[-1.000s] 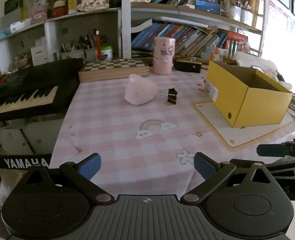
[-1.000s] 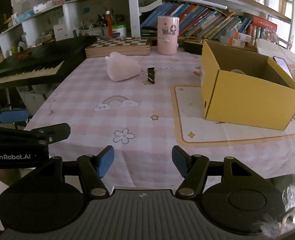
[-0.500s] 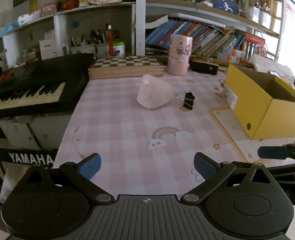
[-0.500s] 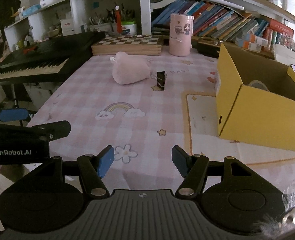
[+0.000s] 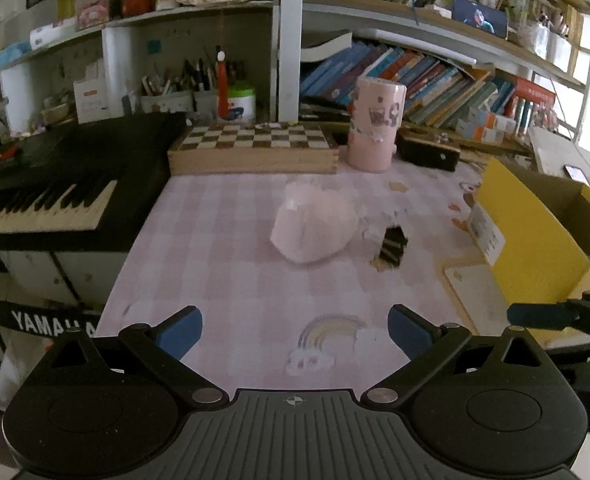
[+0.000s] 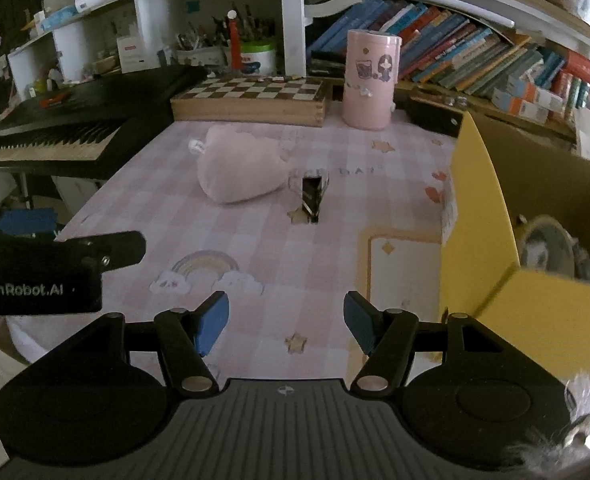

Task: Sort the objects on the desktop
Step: 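Move both open tools toward the black binder clip beside the pink plush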

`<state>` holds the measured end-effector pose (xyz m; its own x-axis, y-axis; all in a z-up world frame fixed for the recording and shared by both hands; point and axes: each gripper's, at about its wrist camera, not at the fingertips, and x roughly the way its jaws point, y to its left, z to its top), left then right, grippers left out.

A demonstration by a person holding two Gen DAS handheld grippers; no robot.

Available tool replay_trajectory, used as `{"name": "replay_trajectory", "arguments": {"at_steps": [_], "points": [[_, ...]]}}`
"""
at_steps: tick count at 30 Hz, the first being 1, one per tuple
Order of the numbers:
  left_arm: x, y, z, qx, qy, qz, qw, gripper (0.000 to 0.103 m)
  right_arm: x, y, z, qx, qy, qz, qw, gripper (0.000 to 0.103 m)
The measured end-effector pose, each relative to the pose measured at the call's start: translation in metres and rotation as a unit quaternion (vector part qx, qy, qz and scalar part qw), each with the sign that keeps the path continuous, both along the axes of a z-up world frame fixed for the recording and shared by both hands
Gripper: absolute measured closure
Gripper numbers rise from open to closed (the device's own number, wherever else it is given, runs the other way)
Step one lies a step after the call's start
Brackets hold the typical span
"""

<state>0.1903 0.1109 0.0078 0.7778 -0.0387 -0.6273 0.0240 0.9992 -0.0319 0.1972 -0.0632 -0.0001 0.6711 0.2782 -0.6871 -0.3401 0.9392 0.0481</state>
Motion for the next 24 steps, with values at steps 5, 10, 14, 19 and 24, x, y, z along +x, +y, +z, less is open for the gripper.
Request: {"name": "replay_trajectory", "arguments": {"at_steps": [5, 10, 14, 19, 24], "points": [[0.024, -0.006, 0.006, 0.001, -0.01, 0.007, 0.9999, 0.002, 0.023, -0.003, 0.001, -0.003, -0.003, 0.004, 1.0, 0.041], [0.049, -0.014, 0.009, 0.004, -0.015, -0.001, 0.9999, 0.002, 0.045, -0.003, 0.0, -0.006, -0.002, 0.003, 1.0, 0.041], [0.067, -0.019, 0.006, 0.004, -0.007, -0.008, 0.9999, 0.002, 0.063, -0.001, -0.004, -0.011, 0.008, 0.003, 1.0, 0.041], [0.086, -0.022, 0.0, 0.003, 0.006, -0.008, 0.9999, 0.002, 0.08, 0.001, -0.011, -0.013, 0.021, 0.006, 1.0, 0.04], [0.107, -0.025, -0.01, 0.006, 0.022, 0.0, 0.9997, 0.002, 0.095, 0.006, -0.018, -0.016, 0.02, 0.012, 1.0, 0.04]]}}
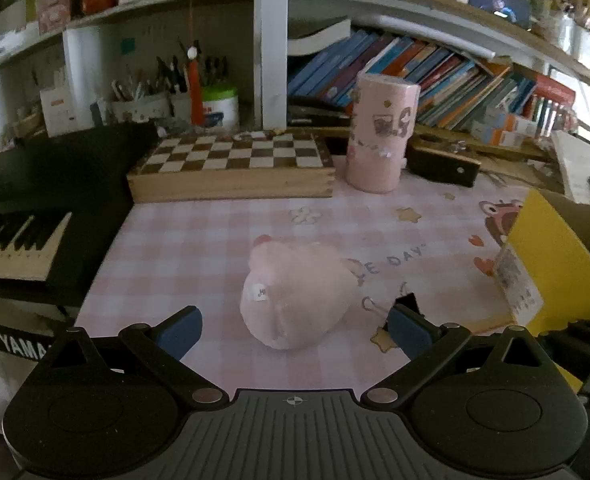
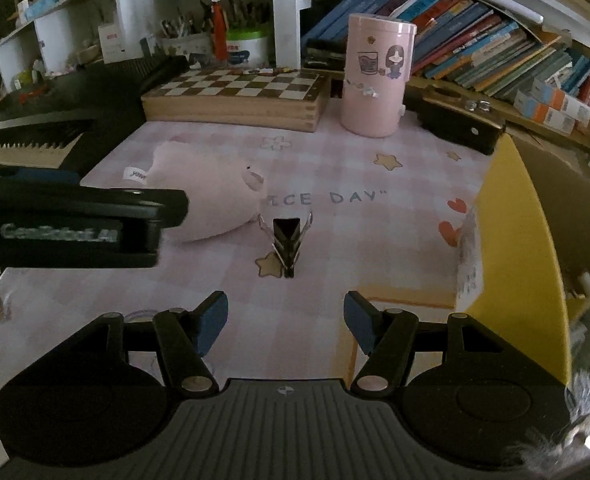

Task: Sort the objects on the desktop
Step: 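Move both open tools toward the black binder clip beside the pink plush, then grasp the black binder clip with the right tool while the left tool grasps the pink plush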

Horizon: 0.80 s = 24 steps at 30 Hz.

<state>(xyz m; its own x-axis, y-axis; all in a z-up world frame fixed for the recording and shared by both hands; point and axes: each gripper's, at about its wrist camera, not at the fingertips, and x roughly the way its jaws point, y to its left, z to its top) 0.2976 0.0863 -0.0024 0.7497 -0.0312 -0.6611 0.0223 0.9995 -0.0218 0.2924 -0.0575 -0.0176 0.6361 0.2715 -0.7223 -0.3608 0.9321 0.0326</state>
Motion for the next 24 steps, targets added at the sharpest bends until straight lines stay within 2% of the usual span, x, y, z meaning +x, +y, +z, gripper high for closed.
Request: {"name": "replay_trajectory", "arguments": {"at_steps": [8, 14, 24], "points": [[0.034, 0.001, -0.023, -0.001, 0.032, 0.009, 0.9994, 0.002, 0.024, 0.015, -0.012, -0.019, 0.0, 0.018, 1.0, 0.043], [0.057, 0.002, -0.037, -0.025, 0.061, 0.009, 0.9978, 0.002, 0.045, 0.024, -0.023, -0.023, 0.004, 0.015, 1.0, 0.047], [0.085, 0.0, -0.053, -0.033, 0.091, 0.014, 0.9952, 0.003, 0.068, 0.029, -0.038, -0.027, 0.006, 0.009, 1.0, 0.048]]}}
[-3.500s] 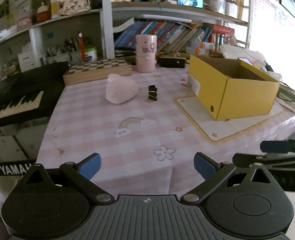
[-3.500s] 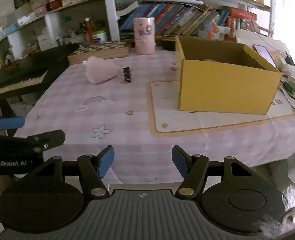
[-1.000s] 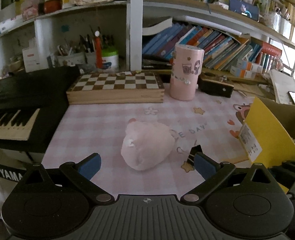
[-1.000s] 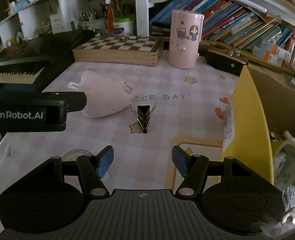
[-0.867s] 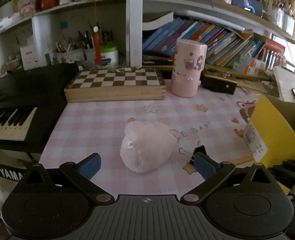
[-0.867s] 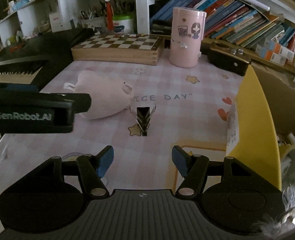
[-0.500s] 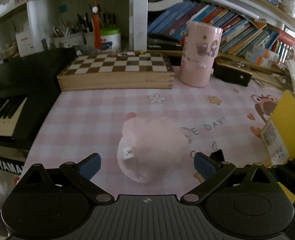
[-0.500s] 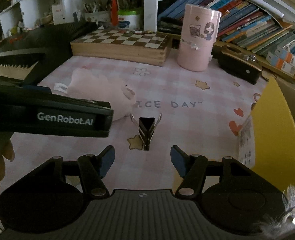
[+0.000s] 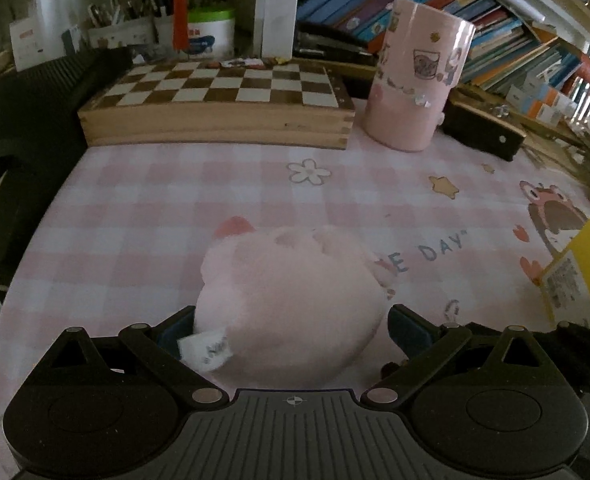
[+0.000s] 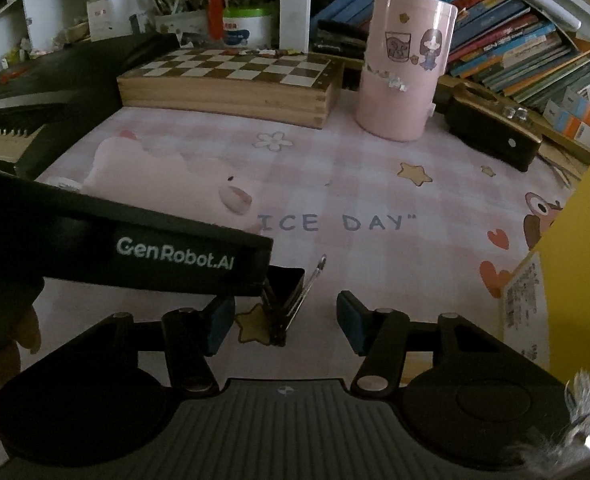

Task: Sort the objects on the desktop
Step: 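Grasp the black binder clip with the right tool while the left tool grasps the pink plush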

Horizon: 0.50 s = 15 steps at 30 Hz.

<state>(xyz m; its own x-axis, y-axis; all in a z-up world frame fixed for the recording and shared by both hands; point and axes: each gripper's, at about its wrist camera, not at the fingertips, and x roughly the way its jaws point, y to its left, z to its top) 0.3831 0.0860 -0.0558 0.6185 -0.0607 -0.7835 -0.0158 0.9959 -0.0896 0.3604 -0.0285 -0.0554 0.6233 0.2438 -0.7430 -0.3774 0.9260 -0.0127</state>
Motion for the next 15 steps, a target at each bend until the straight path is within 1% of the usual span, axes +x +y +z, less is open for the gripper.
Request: {"name": "replay_trajectory", "arguments": {"at_steps": [3, 5, 6, 8, 9, 12, 14, 15], "points": [[0.004, -0.001, -0.003, 0.006, 0.002, -0.001, 1.0, 0.003, 0.003, 0.0, -0.001, 0.005, -0.003, 0.0, 1.0, 0.05], [0.005, -0.002, -0.003, 0.011, 0.0, -0.003, 0.9999, 0.004, 0.005, 0.0, -0.002, 0.007, -0.006, 0.005, 1.0, 0.057], [0.005, -0.003, -0.004, 0.016, 0.0, -0.004, 0.9999, 0.006, 0.005, 0.0, -0.002, 0.01, -0.007, 0.007, 1.0, 0.058], [0.005, -0.004, -0.004, 0.023, -0.002, -0.008, 0.9997, 0.01, 0.005, 0.0, -0.002, 0.014, -0.007, 0.013, 1.0, 0.069], [0.004, -0.004, -0.003, 0.025, -0.004, -0.009, 0.9996, 0.013, 0.005, 0.0, -0.002, 0.015, -0.008, 0.015, 1.0, 0.073], [0.002, -0.002, 0.001, 0.023, -0.003, -0.011, 0.9997, 0.021, 0.005, 0.001, -0.001, 0.014, -0.007, 0.023, 1.0, 0.074], [-0.002, 0.002, 0.006, 0.018, -0.007, -0.004, 0.9998, 0.023, 0.005, 0.001, -0.001, 0.018, -0.003, 0.025, 1.0, 0.076], [-0.007, 0.004, 0.01, 0.017, -0.017, 0.001, 0.9997, 0.023, 0.005, 0.0, 0.0, 0.019, -0.002, 0.025, 1.0, 0.076]]}}
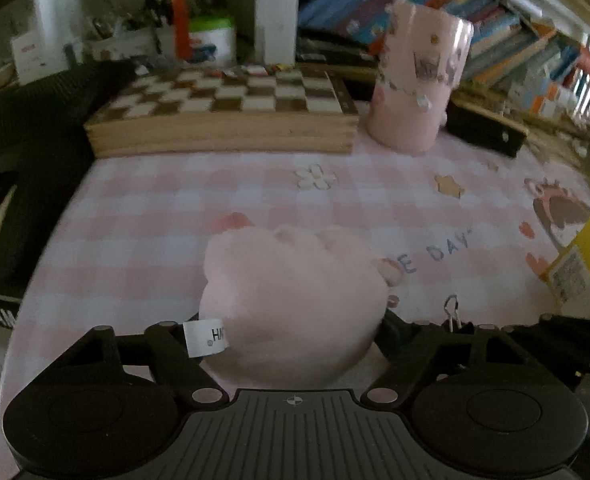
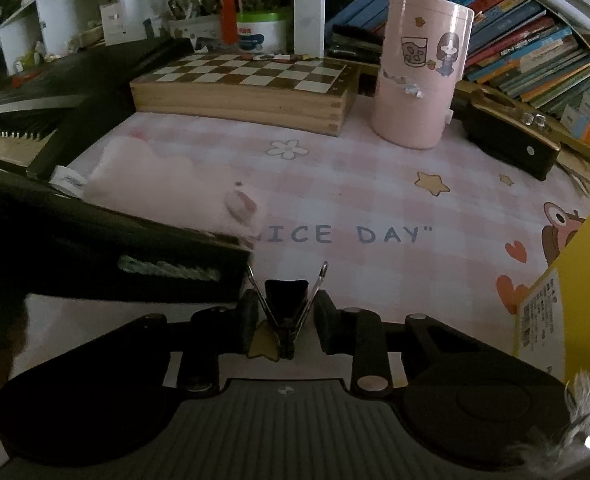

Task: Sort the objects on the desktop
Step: 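Grasp the black binder clip with the right tool while the left tool grasps the pink plush, then lift and carry the binder clip and pink plush in both tools toward the yellow box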

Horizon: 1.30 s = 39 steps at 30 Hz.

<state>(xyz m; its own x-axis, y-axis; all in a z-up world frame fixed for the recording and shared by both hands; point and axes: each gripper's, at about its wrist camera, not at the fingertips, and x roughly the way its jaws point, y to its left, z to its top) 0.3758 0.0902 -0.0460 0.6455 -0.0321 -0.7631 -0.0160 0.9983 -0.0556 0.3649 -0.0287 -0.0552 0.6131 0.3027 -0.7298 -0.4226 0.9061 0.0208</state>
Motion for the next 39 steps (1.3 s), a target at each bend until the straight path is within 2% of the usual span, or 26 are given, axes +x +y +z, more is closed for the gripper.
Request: {"name": "replay_trajectory", "arguments": {"at_steps": [3, 18, 32, 39], "points": [[-0.013, 0.005, 0.011, -0.005, -0.018, 0.005, 0.9998, 0.023, -0.004, -0.002, 0.004, 0.005, -0.005, -0.001, 1.0, 0.077], [-0.09, 0.021, 0.056, -0.043, -0.061, 0.029, 0.9968, 0.023, -0.043, -0.023, 0.039, 0.034, -0.033, -0.012, 0.999, 0.08], [-0.156, 0.033, 0.075, -0.063, -0.083, 0.036, 0.994, 0.022, -0.104, -0.04, 0.074, 0.056, -0.055, -0.011, 0.997, 0.08], [-0.181, 0.037, 0.075, -0.073, -0.084, 0.025, 0.9934, 0.022, -0.135, -0.045, 0.08, 0.062, -0.049, -0.026, 0.997, 0.08]]}}
